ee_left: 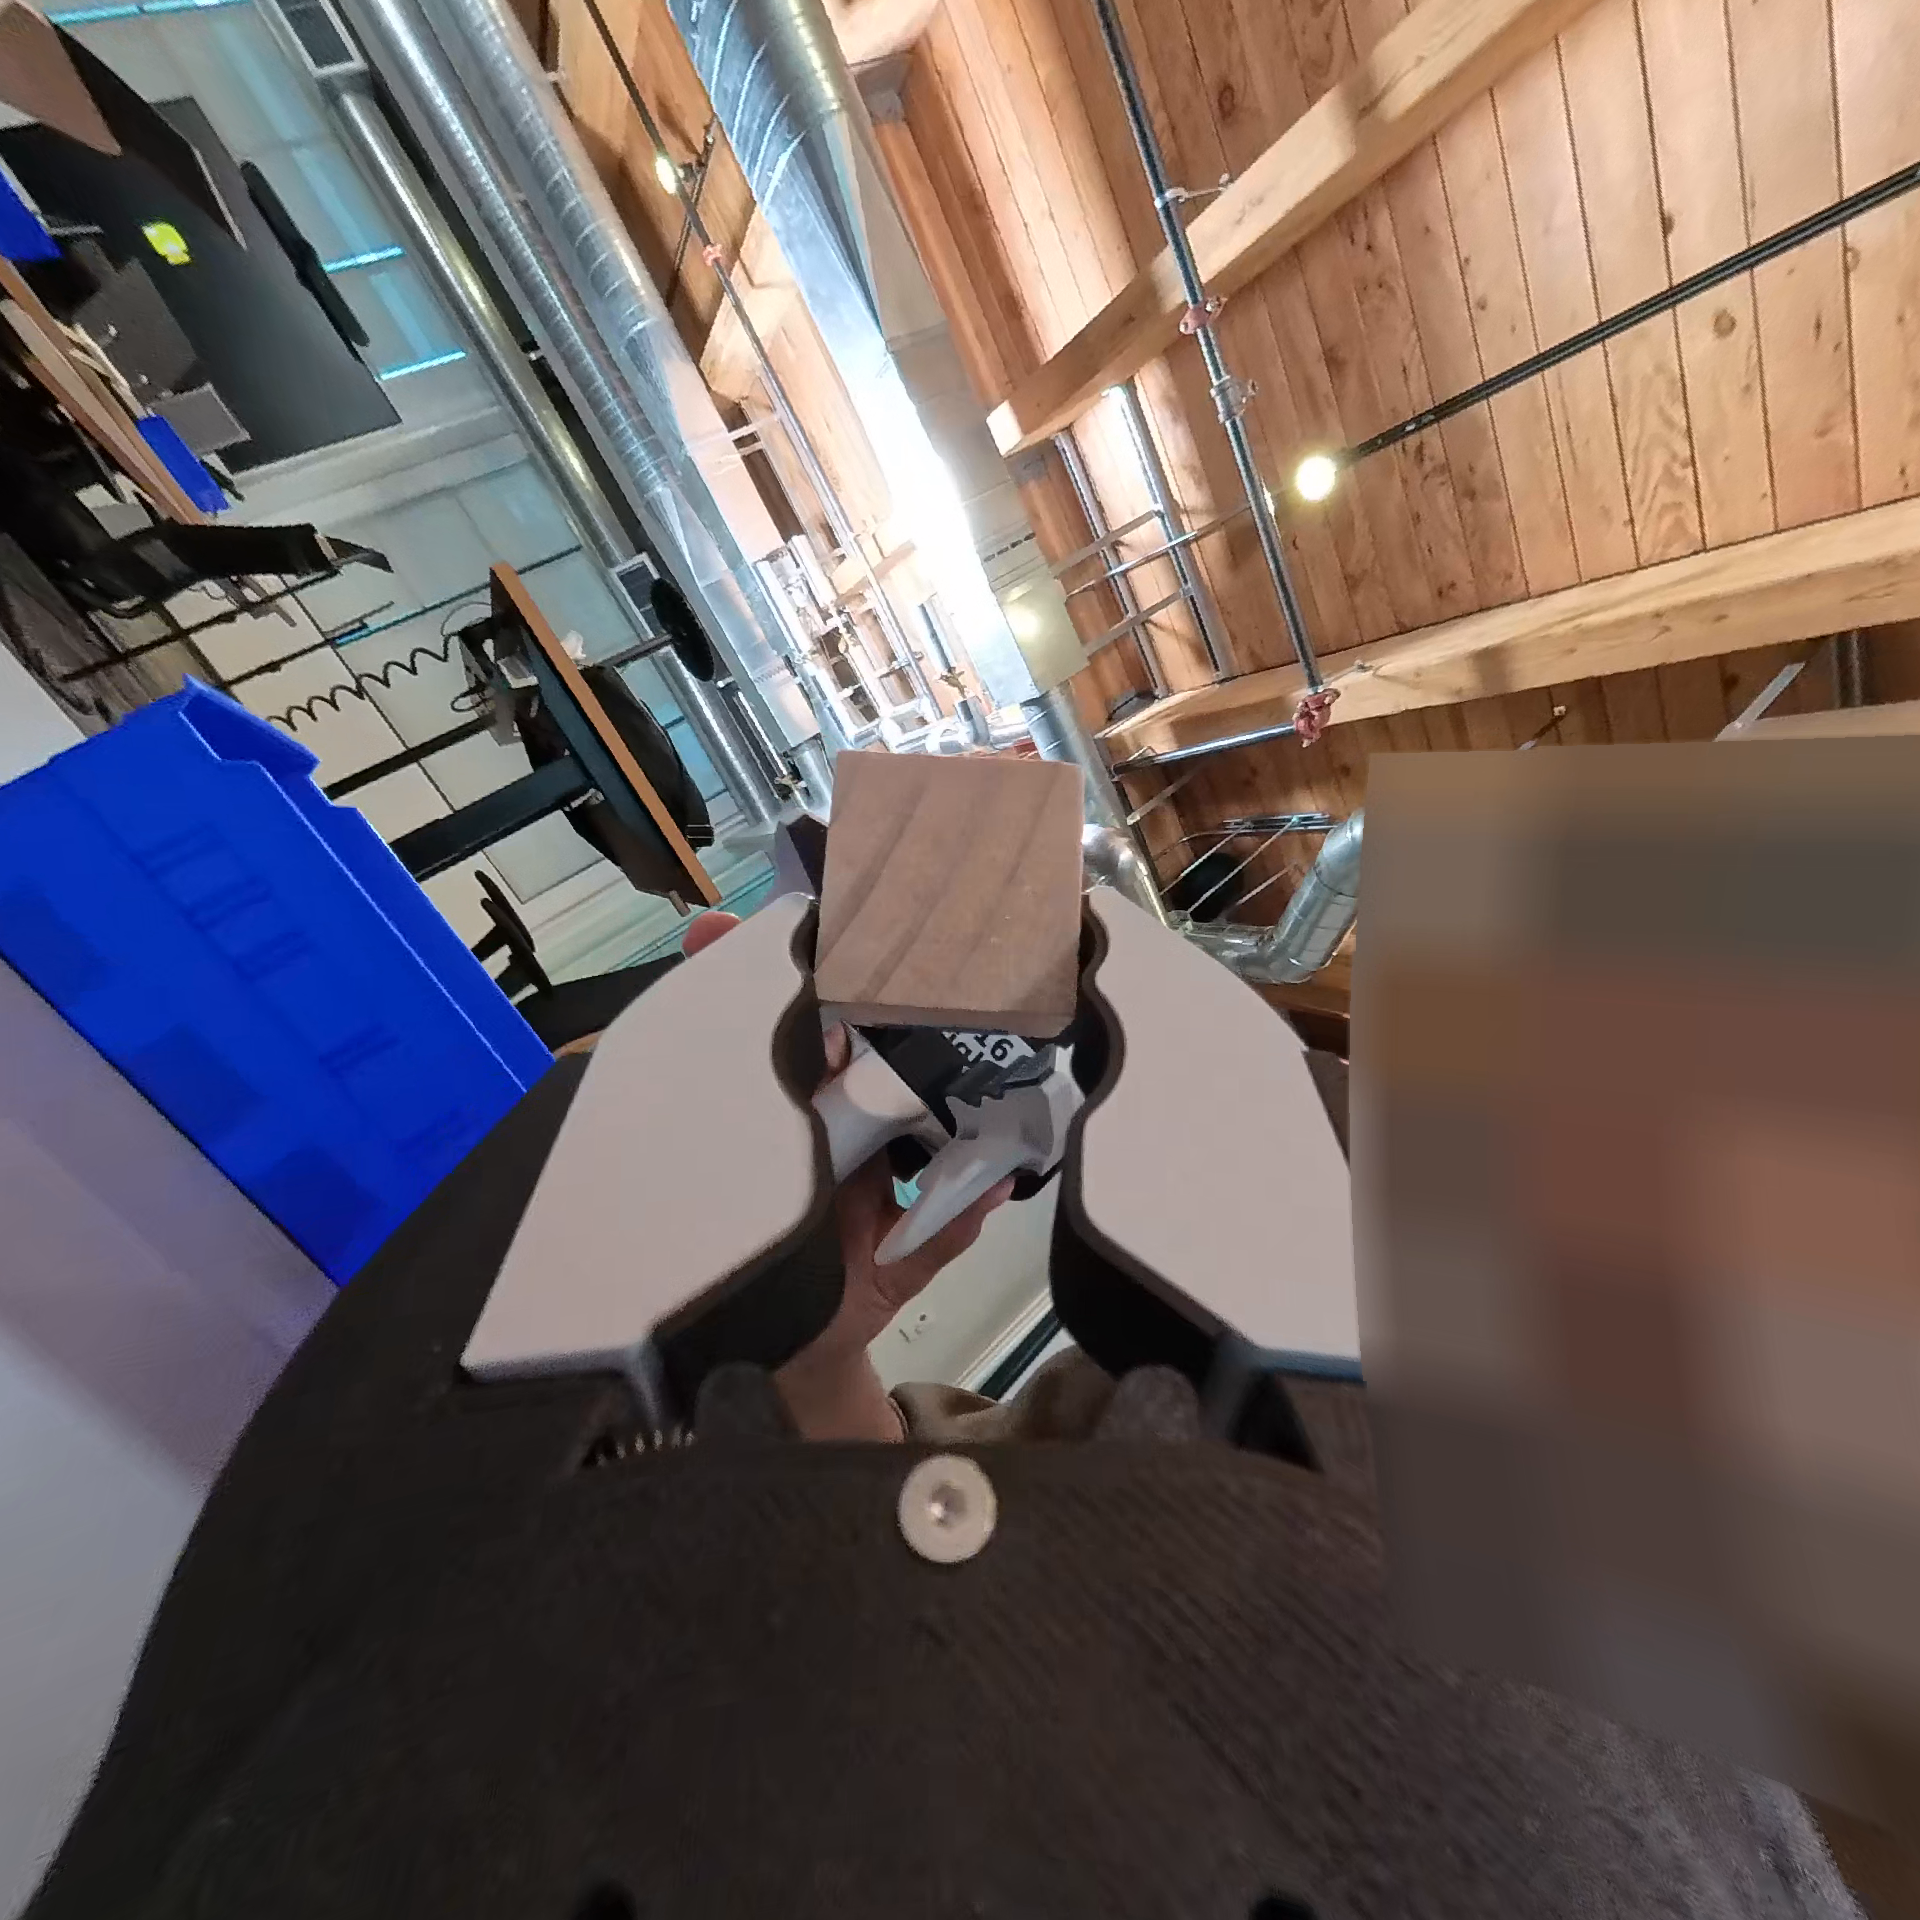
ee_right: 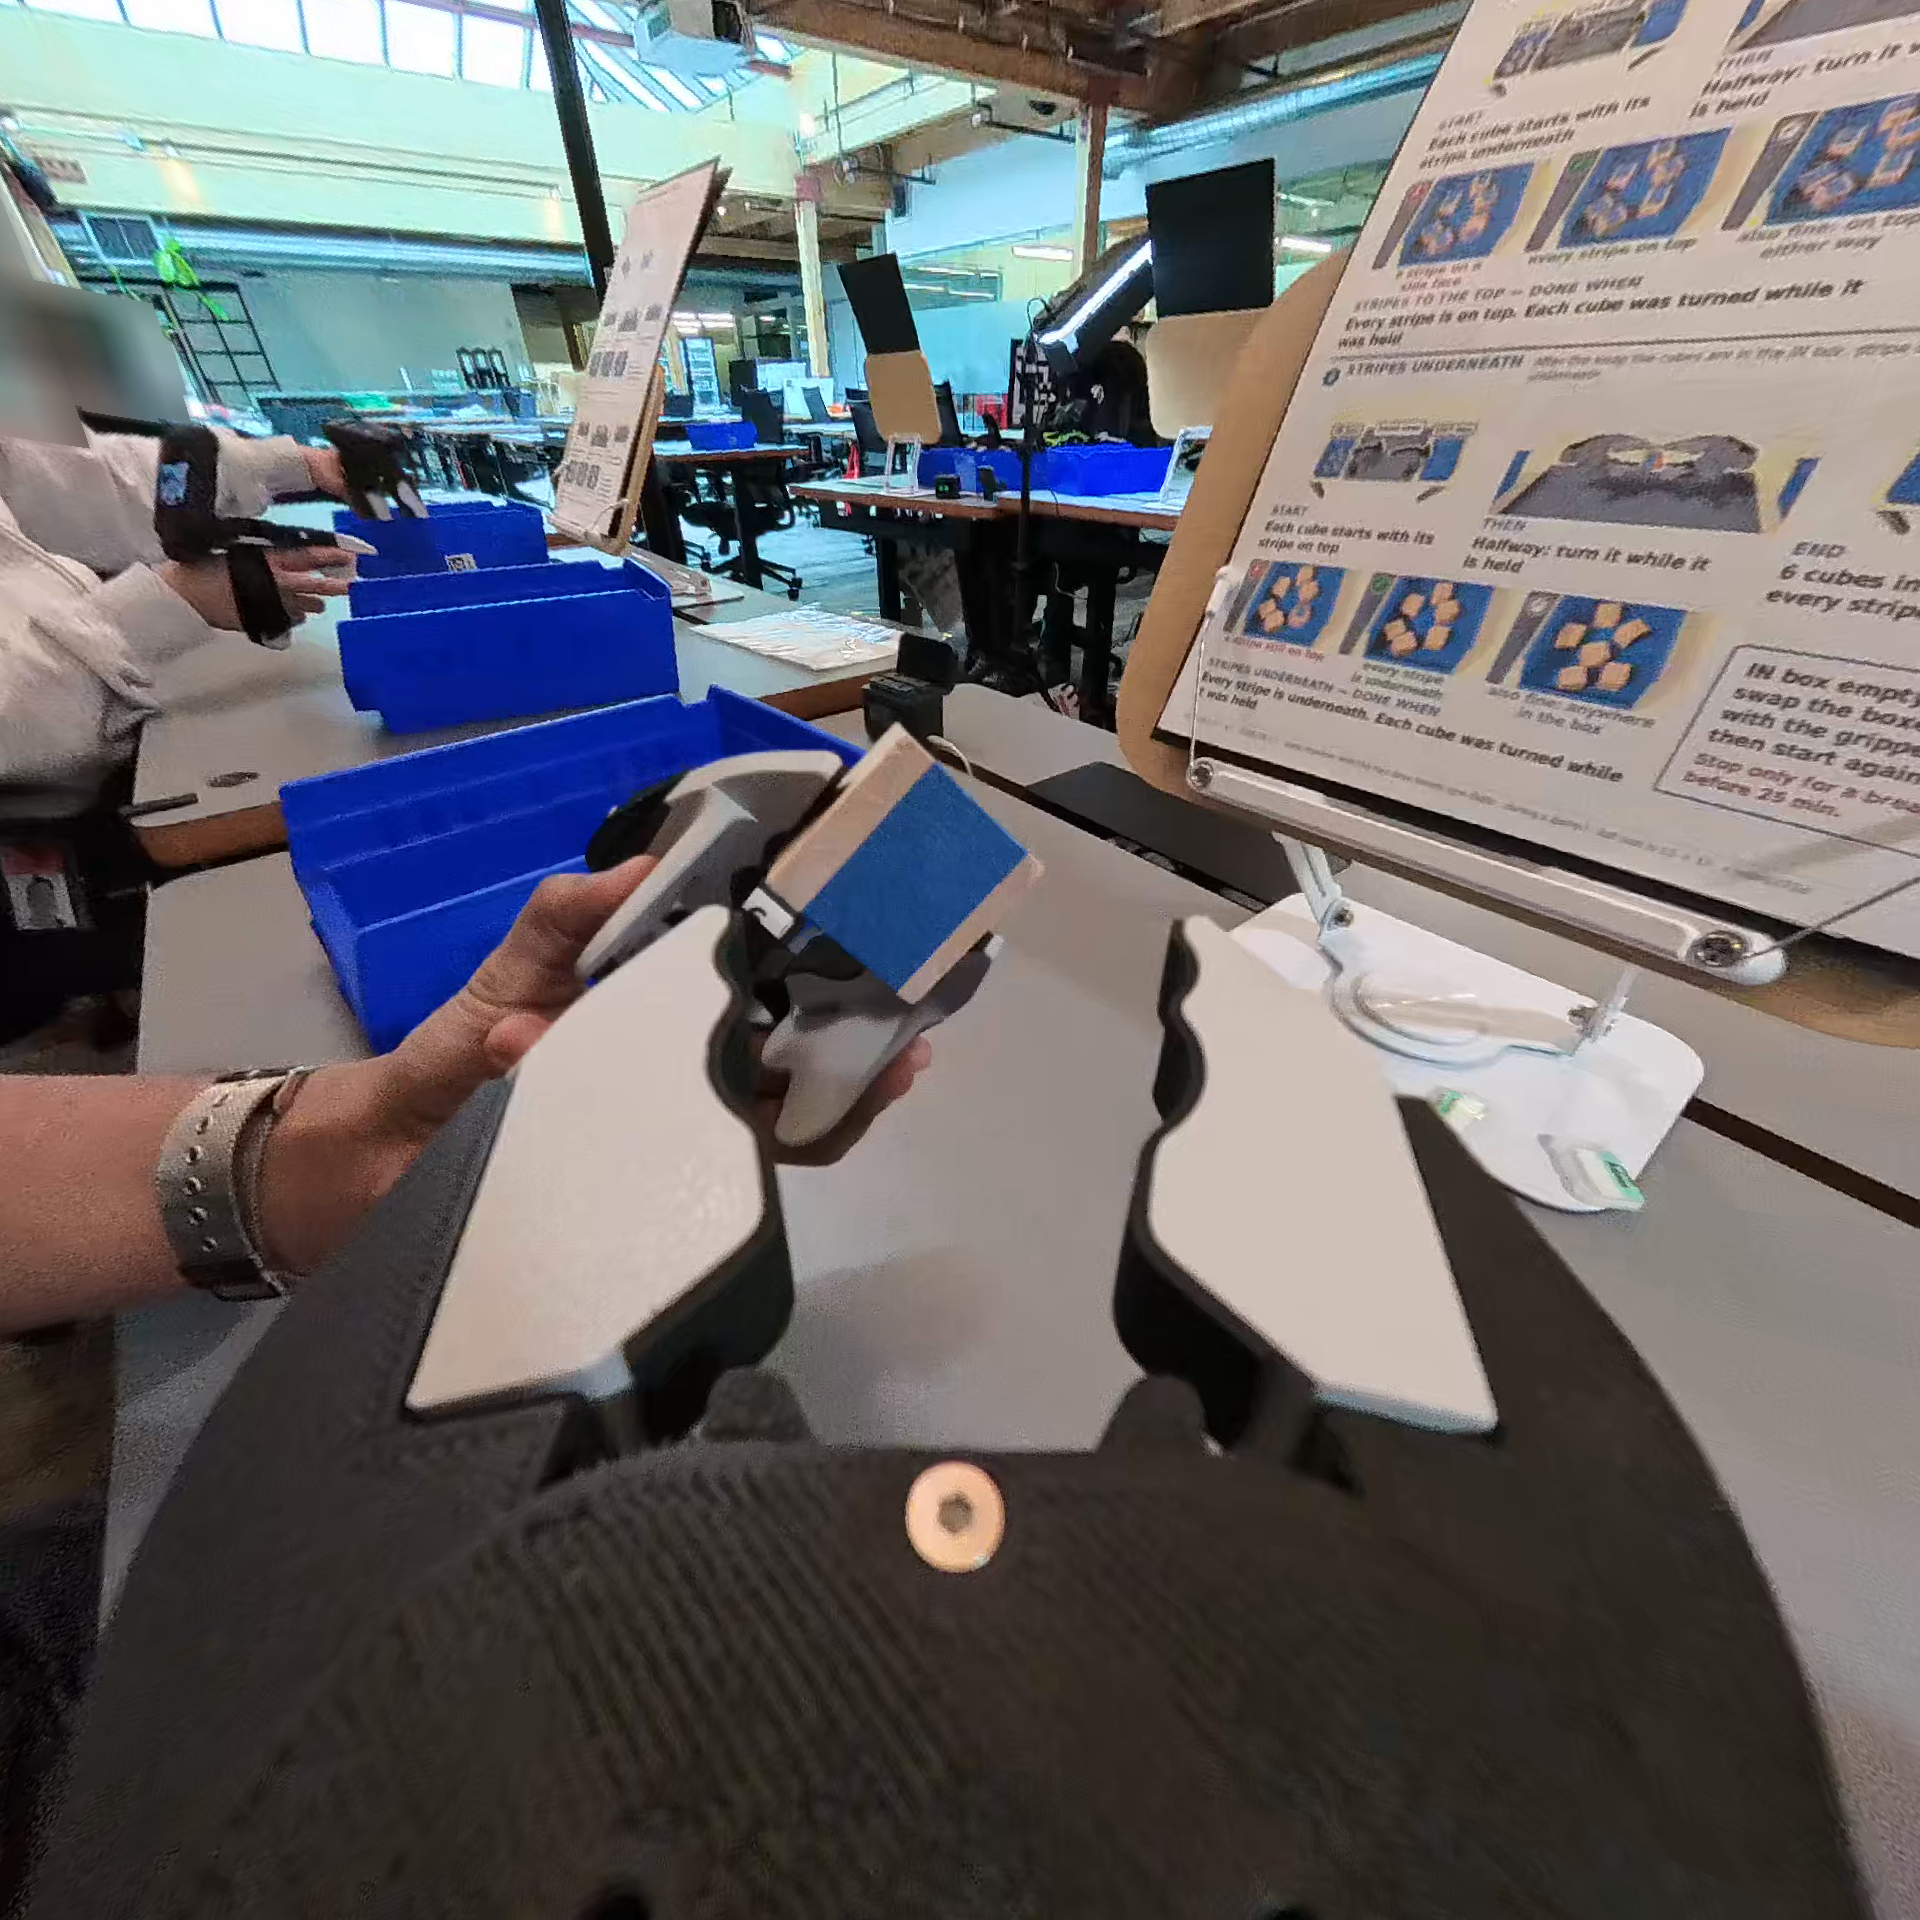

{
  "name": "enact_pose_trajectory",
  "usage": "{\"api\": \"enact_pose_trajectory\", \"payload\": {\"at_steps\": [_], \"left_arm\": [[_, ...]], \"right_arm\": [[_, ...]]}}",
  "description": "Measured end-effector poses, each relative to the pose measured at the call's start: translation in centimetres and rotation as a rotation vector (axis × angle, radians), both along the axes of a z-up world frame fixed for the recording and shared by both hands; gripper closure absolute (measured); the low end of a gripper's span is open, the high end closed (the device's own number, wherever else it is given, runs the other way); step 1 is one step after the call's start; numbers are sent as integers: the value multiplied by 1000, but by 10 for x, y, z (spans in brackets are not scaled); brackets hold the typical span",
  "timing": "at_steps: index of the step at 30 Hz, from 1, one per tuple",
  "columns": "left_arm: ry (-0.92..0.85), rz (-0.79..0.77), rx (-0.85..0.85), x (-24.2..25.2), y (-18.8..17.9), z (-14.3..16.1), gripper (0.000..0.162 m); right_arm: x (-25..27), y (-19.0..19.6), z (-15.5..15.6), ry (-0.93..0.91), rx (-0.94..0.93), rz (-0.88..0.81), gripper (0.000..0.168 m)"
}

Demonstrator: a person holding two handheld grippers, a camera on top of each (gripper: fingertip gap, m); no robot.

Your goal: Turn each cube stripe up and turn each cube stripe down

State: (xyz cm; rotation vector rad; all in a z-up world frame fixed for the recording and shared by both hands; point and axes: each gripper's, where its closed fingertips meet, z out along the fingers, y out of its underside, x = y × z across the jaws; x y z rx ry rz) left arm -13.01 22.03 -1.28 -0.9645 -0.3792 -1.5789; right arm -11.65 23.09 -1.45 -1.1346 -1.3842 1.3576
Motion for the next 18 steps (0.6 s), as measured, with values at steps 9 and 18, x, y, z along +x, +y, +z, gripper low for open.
{"api": "enact_pose_trajectory", "payload": {"at_steps": [9, 18], "left_arm": [[-52, -55, -31, 5, 5, -9, 116], [-61, -114, -79, 15, 11, -17, 117]], "right_arm": [[0, -1, -8, 16, 106, 19, 97], [1, -4, -20, -25, 295, 22, 101]]}}
